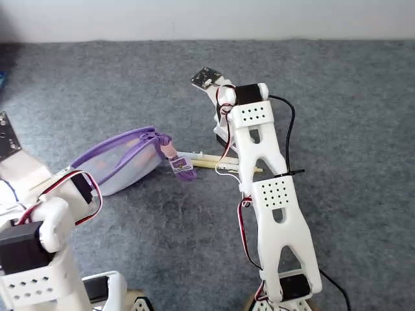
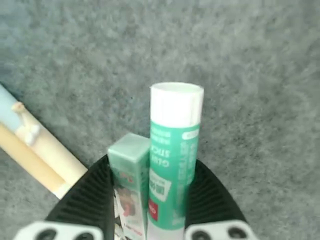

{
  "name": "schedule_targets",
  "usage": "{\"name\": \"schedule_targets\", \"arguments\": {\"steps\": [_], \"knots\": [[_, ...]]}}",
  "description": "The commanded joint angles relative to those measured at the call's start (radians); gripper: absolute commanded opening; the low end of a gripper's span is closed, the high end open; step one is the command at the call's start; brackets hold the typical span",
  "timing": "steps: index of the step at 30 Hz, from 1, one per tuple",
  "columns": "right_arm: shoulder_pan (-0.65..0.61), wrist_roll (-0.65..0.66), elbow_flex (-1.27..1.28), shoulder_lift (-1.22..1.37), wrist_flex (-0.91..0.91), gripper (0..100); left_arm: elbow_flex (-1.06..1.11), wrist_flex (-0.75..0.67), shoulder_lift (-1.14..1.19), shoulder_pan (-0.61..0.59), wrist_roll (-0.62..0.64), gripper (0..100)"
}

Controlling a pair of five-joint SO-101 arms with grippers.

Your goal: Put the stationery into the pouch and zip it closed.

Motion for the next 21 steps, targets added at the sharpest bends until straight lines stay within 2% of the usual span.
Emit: {"name": "schedule_targets", "arguments": {"steps": [1,8,12,17,21], "knots": [[0.018,0.003,-0.051,-0.131,0.047,0.8,0.007,0.006,0.005,-0.006,0.008,1],[0.013,0.003,0.031,-0.367,0.048,0.8,0.007,0.002,0.005,-0.006,0.009,1],[-0.005,-0.003,0.302,-0.619,0.048,0.8,0.007,0.002,0.008,-0.005,0.009,1],[-0.045,-0.106,0.710,-0.983,0.044,0.8,0.007,0.002,0.008,-0.005,0.009,1],[-0.099,-0.149,0.931,-1.227,0.041,0.8,0.007,0.002,0.008,-0.005,0.009,1]]}}
